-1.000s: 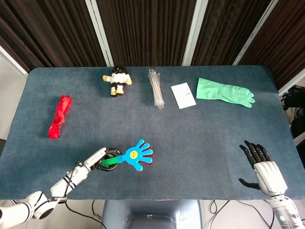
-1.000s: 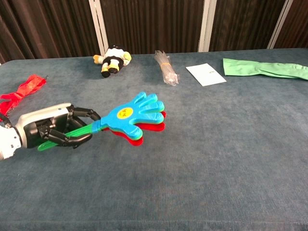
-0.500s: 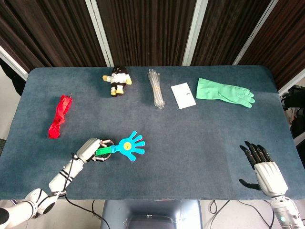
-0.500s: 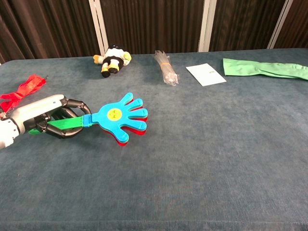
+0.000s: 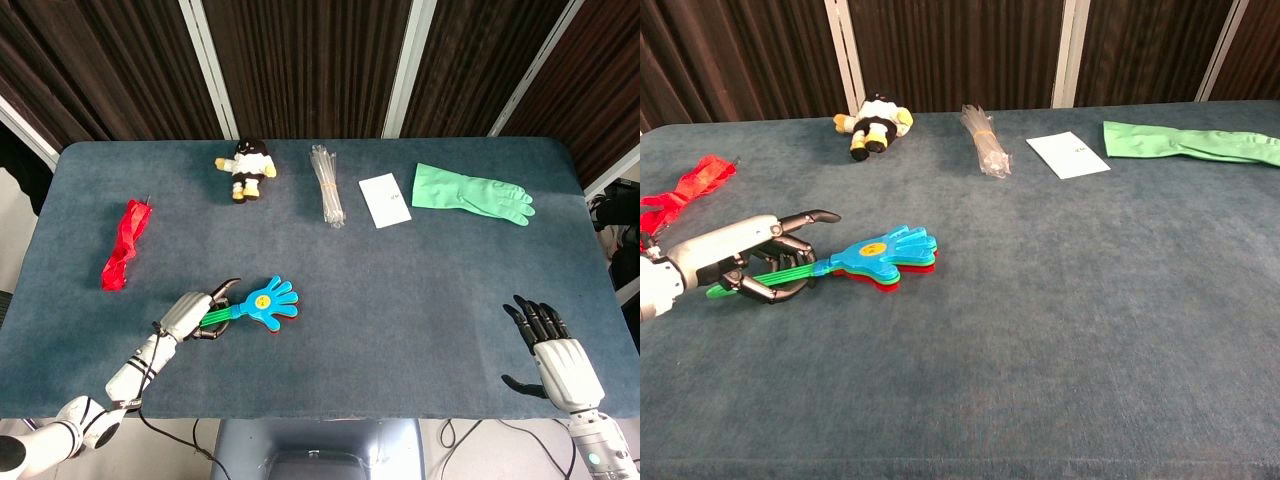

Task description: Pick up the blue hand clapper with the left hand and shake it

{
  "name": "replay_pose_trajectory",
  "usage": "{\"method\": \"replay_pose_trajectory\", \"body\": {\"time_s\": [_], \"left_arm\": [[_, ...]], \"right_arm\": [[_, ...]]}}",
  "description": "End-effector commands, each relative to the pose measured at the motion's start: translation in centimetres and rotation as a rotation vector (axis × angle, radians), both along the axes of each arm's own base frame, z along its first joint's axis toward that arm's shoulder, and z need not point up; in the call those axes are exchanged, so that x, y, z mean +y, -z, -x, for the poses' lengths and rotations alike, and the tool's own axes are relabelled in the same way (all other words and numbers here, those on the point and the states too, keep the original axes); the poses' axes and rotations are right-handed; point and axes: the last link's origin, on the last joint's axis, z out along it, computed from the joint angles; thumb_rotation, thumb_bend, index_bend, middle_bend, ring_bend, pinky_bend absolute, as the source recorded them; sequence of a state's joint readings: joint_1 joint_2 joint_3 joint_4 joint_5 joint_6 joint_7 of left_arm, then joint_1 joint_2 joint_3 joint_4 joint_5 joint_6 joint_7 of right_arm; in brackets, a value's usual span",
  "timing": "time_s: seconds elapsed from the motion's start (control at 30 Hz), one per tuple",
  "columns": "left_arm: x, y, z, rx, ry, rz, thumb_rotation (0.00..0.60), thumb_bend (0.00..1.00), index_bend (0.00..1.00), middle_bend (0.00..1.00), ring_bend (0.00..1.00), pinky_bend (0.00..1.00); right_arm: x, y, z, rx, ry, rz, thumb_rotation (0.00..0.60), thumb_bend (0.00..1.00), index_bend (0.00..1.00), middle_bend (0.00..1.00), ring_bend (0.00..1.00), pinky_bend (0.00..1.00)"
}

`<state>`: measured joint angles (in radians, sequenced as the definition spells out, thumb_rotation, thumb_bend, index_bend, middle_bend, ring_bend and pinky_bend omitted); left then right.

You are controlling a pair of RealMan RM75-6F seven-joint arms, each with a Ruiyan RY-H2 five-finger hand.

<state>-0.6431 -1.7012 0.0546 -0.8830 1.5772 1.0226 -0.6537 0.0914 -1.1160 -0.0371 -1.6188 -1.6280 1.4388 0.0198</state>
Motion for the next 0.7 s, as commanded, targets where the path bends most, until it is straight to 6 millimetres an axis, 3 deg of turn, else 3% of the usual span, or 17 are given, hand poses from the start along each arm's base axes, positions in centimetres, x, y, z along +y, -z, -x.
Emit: {"method": "replay_pose_trajectory", "body": {"time_s": [0.03, 0.2, 0.53, 0.6, 0.7], "left_arm": [[0.2, -0.7, -0.1, 0.063, 0.025, -0.03, 0.6, 0.45, 0.0, 0.0, 0.0, 0.05], [0.0, -2.2, -1.0, 0.064, 0.077, -0.093, 0.6, 0.45, 0.0, 0.0, 0.0, 0.03], [-1.1, -7.5, -3.1, 0.15, 0.246, -0.28, 0.6, 0.44, 0.0, 0.0, 0.0, 0.01], [-1.7, -8.7, -2.8, 0.195, 0.264, -0.32, 0.6, 0.44, 0.0, 0.0, 0.0, 0.01], [-4.3, -10.8, -1.4, 0.252, 0.245, -0.357, 0.6, 0.44, 0.0, 0.0, 0.0, 0.01]], "right_arm": [[0.1, 0.0, 0.0, 0.0, 0.0, 0.0, 0.6, 0.18, 0.0, 0.0, 0.0, 0.0], [0.1, -0.1, -0.1, 0.0, -0.002, -0.001, 0.6, 0.18, 0.0, 0.0, 0.0, 0.0], [0.3, 0.1, -0.3, -0.003, -0.015, -0.009, 0.6, 0.18, 0.0, 0.0, 0.0, 0.0], [0.4, 0.1, -0.3, -0.004, -0.019, -0.009, 0.6, 0.18, 0.0, 0.0, 0.0, 0.0], [0.5, -0.1, -0.3, -0.004, -0.019, -0.007, 0.6, 0.18, 0.0, 0.0, 0.0, 0.0]]}}
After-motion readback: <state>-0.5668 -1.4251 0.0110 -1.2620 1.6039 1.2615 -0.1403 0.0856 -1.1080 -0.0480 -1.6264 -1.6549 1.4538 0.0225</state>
